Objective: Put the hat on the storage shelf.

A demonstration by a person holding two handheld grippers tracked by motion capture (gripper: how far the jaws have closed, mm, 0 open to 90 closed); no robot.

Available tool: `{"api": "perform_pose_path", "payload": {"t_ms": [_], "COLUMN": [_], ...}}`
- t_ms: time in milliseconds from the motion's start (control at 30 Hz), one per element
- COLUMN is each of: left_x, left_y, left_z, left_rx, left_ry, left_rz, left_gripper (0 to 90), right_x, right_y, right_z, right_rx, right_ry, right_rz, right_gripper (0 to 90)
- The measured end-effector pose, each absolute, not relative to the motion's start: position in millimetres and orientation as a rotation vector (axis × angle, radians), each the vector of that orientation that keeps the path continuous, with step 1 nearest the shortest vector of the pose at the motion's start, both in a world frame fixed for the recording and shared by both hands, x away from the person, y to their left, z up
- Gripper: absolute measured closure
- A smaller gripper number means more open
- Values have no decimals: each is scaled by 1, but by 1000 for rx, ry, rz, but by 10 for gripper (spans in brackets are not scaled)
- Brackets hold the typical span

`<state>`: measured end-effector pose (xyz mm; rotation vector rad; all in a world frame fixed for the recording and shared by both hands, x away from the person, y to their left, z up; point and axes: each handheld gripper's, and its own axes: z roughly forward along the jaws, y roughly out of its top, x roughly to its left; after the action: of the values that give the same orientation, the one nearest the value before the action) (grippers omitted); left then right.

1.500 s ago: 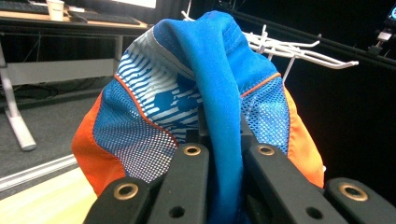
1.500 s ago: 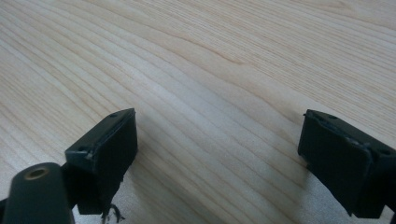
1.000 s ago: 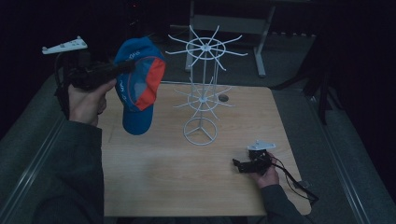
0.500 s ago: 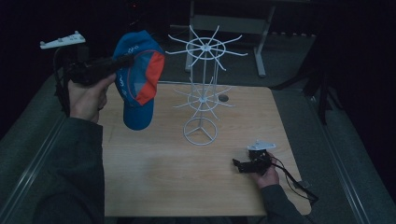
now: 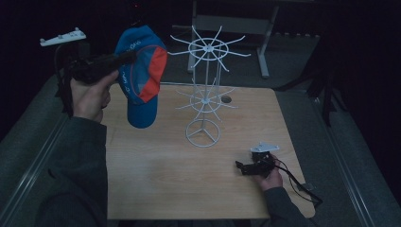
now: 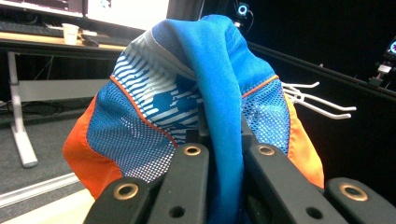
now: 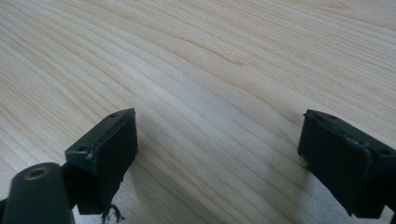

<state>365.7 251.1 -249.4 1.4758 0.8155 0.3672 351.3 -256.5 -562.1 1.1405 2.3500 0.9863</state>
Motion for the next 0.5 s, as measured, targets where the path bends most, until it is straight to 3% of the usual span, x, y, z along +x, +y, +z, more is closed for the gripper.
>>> {"api": "perform_pose_path", "payload": {"t_ms": [500], "left_x": [363], "left_y": [246], "left_z": [-246], "left_rx": [1465], "left_ry": [779], "left_rz": [345], "left_gripper": [897], "right_x": [351], "right_y": [-256], "right_z": [-562], "right_rx": [1142], "right_ry": [2350], "right_rz": [987], "right_gripper": [117]}}
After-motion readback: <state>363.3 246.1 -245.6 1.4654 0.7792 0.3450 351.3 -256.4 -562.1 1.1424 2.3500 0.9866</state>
